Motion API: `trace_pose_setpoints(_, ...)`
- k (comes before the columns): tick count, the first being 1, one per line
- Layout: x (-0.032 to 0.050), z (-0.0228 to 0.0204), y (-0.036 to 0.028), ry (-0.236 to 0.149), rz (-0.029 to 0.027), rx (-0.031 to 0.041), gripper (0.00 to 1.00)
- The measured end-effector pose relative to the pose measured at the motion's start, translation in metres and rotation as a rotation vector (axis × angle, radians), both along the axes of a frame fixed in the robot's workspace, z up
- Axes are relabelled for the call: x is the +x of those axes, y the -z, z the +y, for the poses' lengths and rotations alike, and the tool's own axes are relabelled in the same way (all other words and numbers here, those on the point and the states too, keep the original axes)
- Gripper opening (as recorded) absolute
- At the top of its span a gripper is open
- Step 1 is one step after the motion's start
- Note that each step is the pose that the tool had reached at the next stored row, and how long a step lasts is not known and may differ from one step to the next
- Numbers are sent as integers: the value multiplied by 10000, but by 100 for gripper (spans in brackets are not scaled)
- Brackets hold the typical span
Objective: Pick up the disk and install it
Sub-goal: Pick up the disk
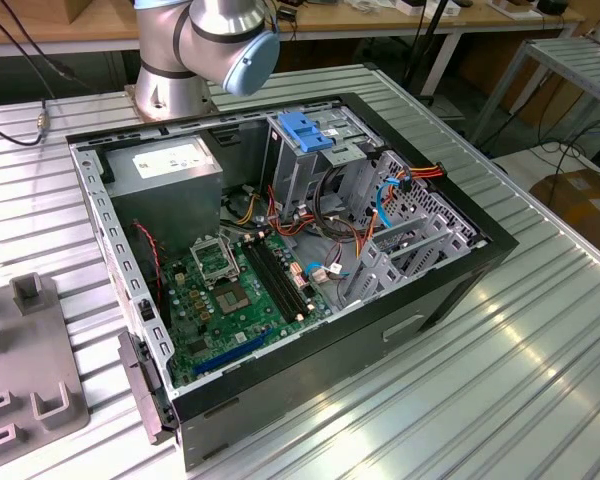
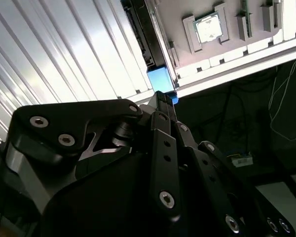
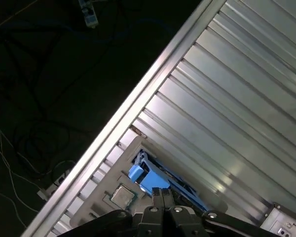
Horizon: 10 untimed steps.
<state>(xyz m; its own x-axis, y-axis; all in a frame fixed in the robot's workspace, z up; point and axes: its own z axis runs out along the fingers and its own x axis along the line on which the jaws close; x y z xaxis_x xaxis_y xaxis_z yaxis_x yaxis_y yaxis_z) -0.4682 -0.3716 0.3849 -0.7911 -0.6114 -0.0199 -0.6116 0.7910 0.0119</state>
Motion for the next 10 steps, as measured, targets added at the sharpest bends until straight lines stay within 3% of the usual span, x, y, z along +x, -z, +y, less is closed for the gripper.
trace_pose_setpoints(5,1,0,2,-701,1,-7,10)
trace_pose_setpoints(10,2,0,4,-1678,0,-7,10)
